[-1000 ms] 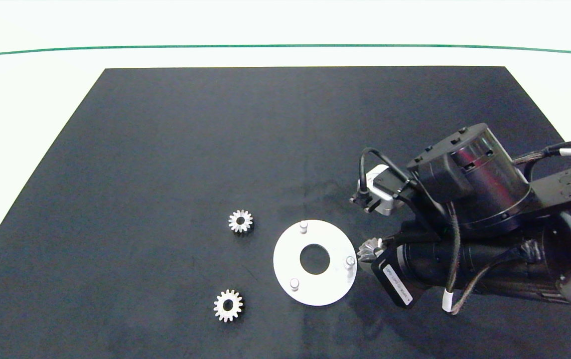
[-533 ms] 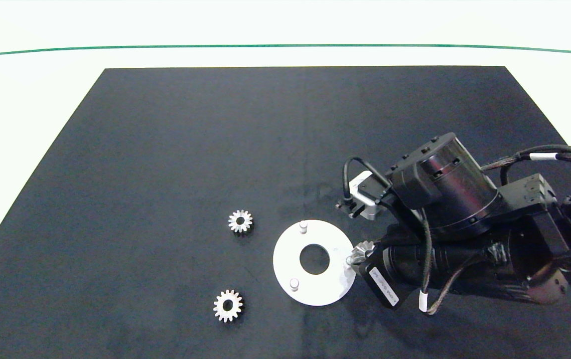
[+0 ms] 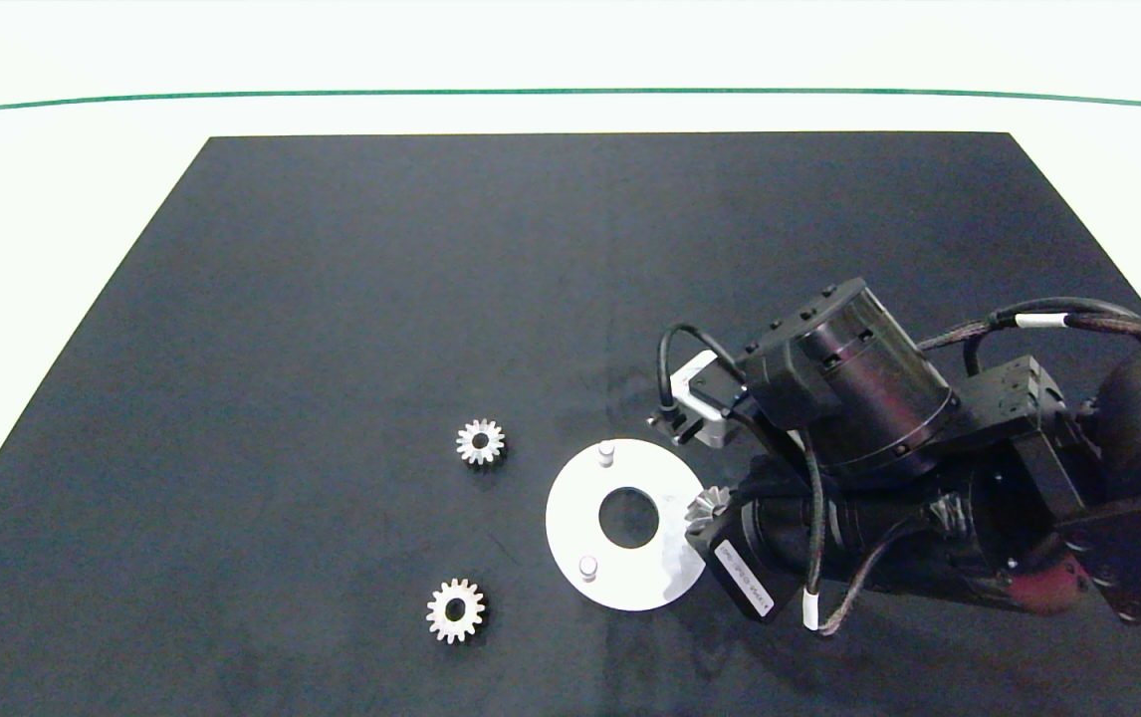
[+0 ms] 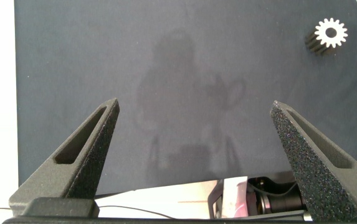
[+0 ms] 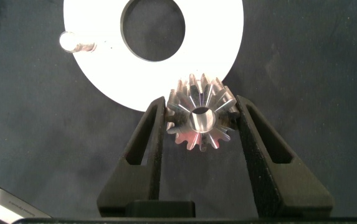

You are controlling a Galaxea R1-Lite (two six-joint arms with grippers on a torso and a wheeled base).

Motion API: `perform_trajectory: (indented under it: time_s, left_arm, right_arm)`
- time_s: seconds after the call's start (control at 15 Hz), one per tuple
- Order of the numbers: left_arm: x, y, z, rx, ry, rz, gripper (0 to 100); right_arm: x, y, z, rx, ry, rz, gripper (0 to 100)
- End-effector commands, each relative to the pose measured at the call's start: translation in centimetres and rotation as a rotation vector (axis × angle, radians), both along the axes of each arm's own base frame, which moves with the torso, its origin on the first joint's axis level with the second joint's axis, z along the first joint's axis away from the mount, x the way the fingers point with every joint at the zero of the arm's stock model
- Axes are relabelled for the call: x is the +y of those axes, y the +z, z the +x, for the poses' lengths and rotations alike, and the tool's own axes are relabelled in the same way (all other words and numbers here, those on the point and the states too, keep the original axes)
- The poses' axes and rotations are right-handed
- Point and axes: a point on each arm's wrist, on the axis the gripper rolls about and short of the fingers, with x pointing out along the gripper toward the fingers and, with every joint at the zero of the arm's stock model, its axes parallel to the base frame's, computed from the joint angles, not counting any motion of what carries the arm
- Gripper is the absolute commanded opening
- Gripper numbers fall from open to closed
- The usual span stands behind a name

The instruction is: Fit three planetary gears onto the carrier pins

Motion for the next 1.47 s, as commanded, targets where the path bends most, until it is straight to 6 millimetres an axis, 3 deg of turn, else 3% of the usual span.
perform_trajectory:
  time_s: [0.07,1.47]
  left_arm:
    - [0.00,-0.02,0.02,0.002,-0.001,0.001,100]
    - [0.00,0.42,0.21,-0.004,-0.002,0.002,100]
  right_arm:
    - [0.18,-0.39,0.23,0.008,-0.003,-0.011,16]
    - [0.60,-0.72,1.03,0.012,-0.014,-0.015,16]
